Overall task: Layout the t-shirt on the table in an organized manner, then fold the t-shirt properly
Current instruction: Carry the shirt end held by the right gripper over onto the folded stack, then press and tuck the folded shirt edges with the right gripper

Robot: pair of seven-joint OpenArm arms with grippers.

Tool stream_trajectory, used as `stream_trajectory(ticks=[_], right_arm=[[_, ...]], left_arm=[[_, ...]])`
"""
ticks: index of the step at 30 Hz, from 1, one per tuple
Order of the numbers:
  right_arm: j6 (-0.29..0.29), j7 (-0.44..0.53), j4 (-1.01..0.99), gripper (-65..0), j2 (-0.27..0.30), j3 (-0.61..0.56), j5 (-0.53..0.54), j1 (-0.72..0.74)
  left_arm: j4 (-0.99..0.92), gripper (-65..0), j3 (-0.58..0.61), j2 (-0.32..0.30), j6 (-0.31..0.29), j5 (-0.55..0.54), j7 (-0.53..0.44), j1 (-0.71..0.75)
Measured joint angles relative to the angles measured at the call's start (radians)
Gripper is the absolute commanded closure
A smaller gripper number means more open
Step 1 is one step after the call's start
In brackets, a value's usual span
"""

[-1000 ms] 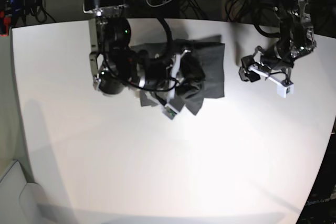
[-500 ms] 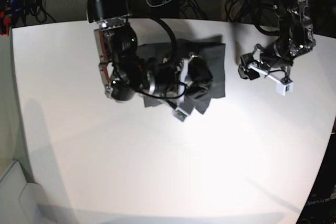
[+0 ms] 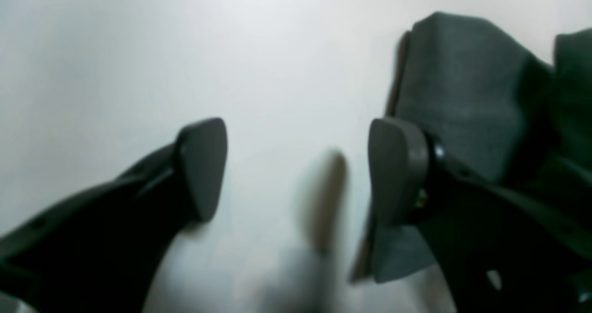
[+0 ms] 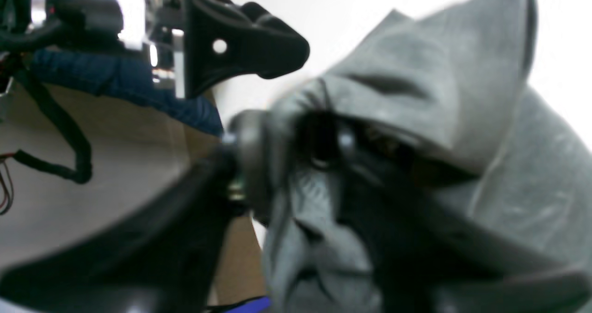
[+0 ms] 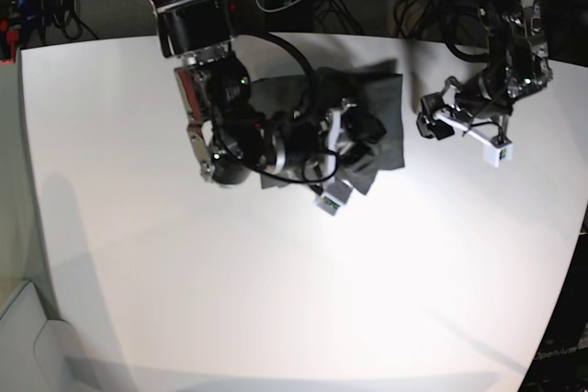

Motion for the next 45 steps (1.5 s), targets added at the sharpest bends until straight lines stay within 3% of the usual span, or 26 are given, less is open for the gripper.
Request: stream_trajectory(ticks=[2, 5, 8, 14, 16, 19, 24, 29, 33, 37, 45], right_arm=[[0.000, -0.003, 0.002, -36.5, 0.000, 0.000, 0.000, 0.000], [0.000, -0.016, 0.040, -40.8, 0.000, 0.000, -0.002, -0.003], [-0.001, -0.011, 0.143, -41.0, 0.000, 0.000, 0.009, -0.006], [-0.003, -0.003, 0.195, -40.6, 0.018, 0.024, 0.118, -0.003], [-0.003, -0.005, 0.194, -36.9, 0.037, 0.063, 0.128, -0.008], [-0.003, -0.001, 0.194, -25.1, 0.071, 0.109, 0.131, -0.043], [-0.003, -0.015, 0.190, -0.1, 0.109, 0.132, 0.126, -0.103], [-0.003, 0.001, 0.190, 0.0, 0.161, 0.134, 0.130, -0.129], [-0.003, -0.003, 0.188, 0.0, 0.167, 0.134, 0.127, -0.122], [-0.003, 0.066, 0.148, 0.0, 0.180, 0.171, 0.132, -0.110], [-0.004, 0.072, 0.034, 0.0, 0.196, 0.173, 0.130, -0.089]], left_arm=[[0.000, -46.7, -0.002, 0.000, 0.000, 0.000, 0.000, 0.000], [0.011, -46.7, -0.004, 0.000, 0.001, 0.001, 0.001, 0.002], [0.074, -46.7, -0.035, 0.001, -0.003, -0.011, 0.006, 0.029], [0.180, -46.7, -0.240, -0.005, 0.000, 0.000, 0.000, 0.114], [0.187, -46.7, -0.299, -0.004, -0.003, -0.005, 0.004, 0.142], [0.191, -46.7, -0.406, -0.001, -0.013, -0.006, 0.007, 0.173], [0.189, -46.7, -0.514, 0.001, -0.136, 0.000, 0.007, 0.177], [0.189, -46.7, -0.538, 0.002, -0.143, 0.004, 0.008, 0.183], [0.189, -46.7, -0.528, 0.008, -0.144, -0.003, 0.008, 0.182], [0.189, -46.7, -0.529, 0.023, -0.143, 0.003, 0.008, 0.187], [0.189, -46.7, -0.531, 0.023, -0.143, 0.004, 0.008, 0.188]])
